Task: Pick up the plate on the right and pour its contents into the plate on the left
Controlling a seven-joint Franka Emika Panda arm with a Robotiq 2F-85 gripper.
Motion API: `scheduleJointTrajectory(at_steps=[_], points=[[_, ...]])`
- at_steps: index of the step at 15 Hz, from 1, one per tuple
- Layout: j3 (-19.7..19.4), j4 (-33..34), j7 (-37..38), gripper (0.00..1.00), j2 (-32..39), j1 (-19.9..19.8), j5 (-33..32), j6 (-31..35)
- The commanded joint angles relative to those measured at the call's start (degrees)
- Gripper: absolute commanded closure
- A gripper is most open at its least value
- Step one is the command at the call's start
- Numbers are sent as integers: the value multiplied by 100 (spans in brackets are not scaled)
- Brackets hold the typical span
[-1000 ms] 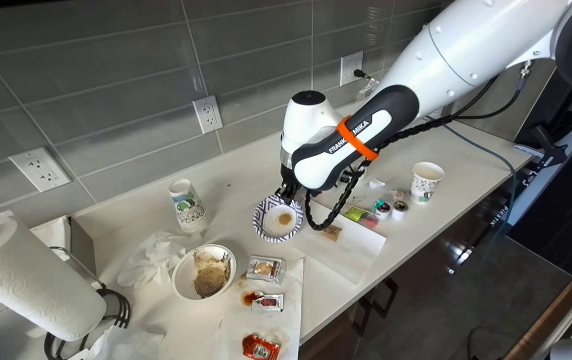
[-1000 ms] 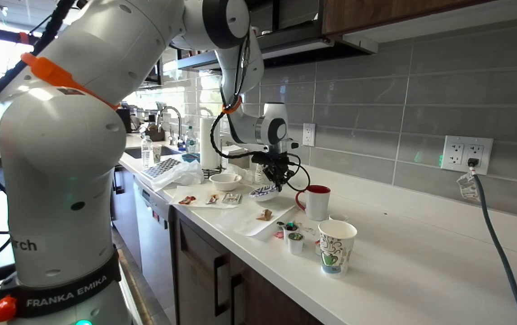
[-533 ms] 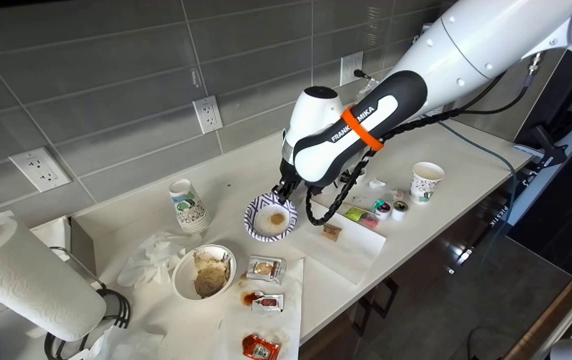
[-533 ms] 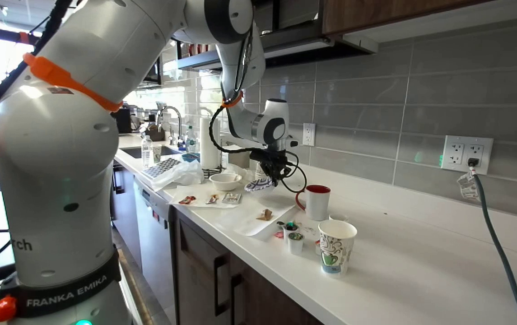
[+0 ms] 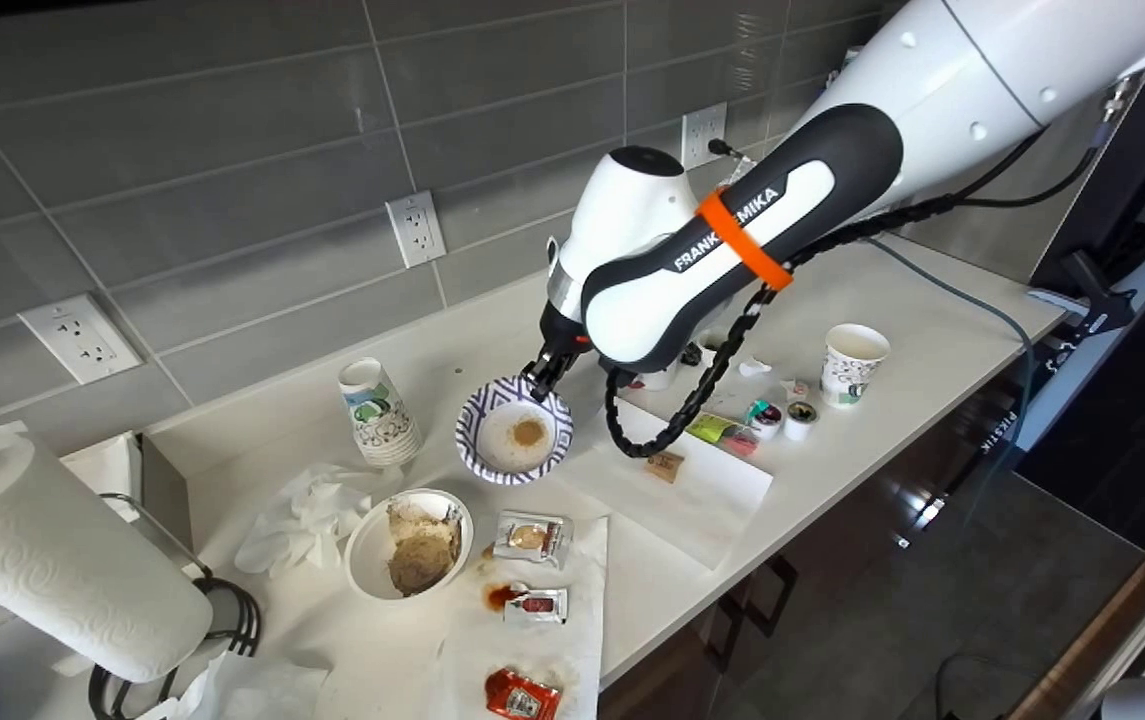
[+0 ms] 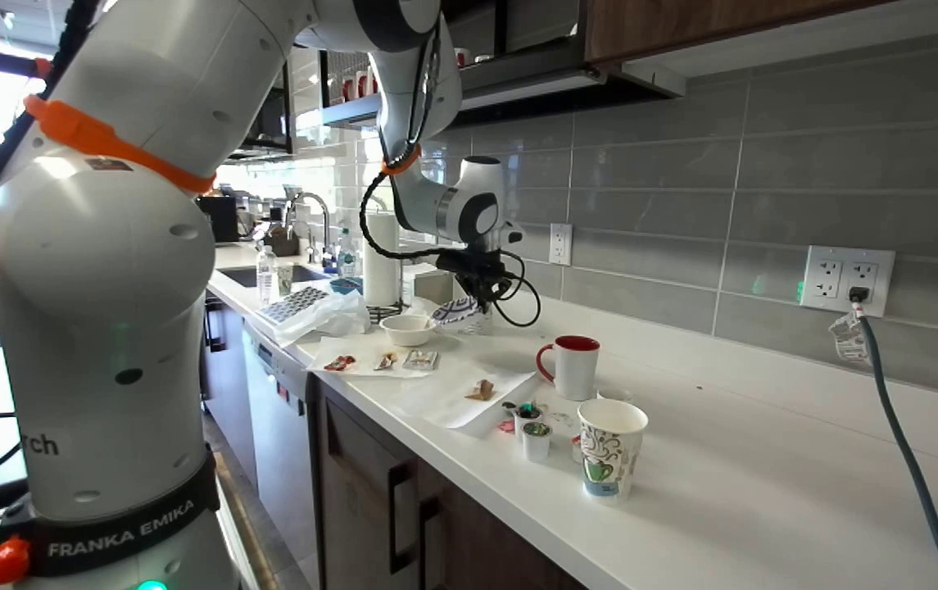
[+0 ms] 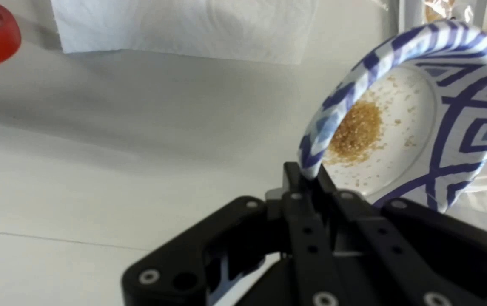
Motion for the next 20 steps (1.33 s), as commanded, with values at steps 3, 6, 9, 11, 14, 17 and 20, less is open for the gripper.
scheduleJointTrajectory(at_steps=[3,6,9,11,14,17,20], points=[[-217,-159,135,98,-351,503,-277,323],[-259,-17,131,98,-312,697,-418,402],[-268,157,110,98,-198,859,-555,490],[-216,228,57,98,-138,910,-587,623],[-143,366,6,98,3,979,-610,928],[-128,582,-26,98,204,1067,-654,1048],[-78,819,-86,98,423,1101,-662,1055]])
